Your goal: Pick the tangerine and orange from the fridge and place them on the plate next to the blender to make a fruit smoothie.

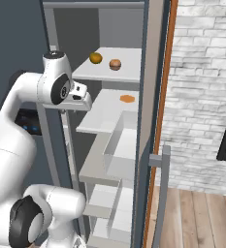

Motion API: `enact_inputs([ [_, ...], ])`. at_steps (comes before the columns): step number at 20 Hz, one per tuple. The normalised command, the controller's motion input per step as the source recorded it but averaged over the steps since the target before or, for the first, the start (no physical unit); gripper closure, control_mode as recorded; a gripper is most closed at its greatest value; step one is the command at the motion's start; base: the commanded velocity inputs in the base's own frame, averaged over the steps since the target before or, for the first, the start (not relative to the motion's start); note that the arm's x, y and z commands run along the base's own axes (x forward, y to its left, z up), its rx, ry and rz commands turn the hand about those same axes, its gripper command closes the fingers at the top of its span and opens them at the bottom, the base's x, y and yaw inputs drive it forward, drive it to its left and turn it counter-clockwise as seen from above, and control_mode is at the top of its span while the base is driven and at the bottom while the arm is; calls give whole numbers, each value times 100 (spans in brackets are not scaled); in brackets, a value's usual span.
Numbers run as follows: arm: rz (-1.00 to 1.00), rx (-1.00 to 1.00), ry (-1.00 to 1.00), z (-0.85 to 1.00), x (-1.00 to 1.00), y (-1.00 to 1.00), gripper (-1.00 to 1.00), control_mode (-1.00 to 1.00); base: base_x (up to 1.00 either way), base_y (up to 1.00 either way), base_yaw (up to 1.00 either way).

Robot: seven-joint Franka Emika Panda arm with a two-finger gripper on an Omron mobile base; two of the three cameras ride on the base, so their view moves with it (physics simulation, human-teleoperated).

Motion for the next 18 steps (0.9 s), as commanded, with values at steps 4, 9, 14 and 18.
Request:
enact_inputs([
  [4, -2, 0, -11, 0, -17, -19, -100, -100, 0, 0, 0],
  [9, -6, 0, -16, 6, -13, -37, -100, -100, 0, 0, 0],
  [14, -23, 0, -15, 45, 0, -72, -100, -100, 0, 0, 0],
  [18, -23, 0, -18, 81, 36, -37, -100, -100, 0, 0, 0],
])
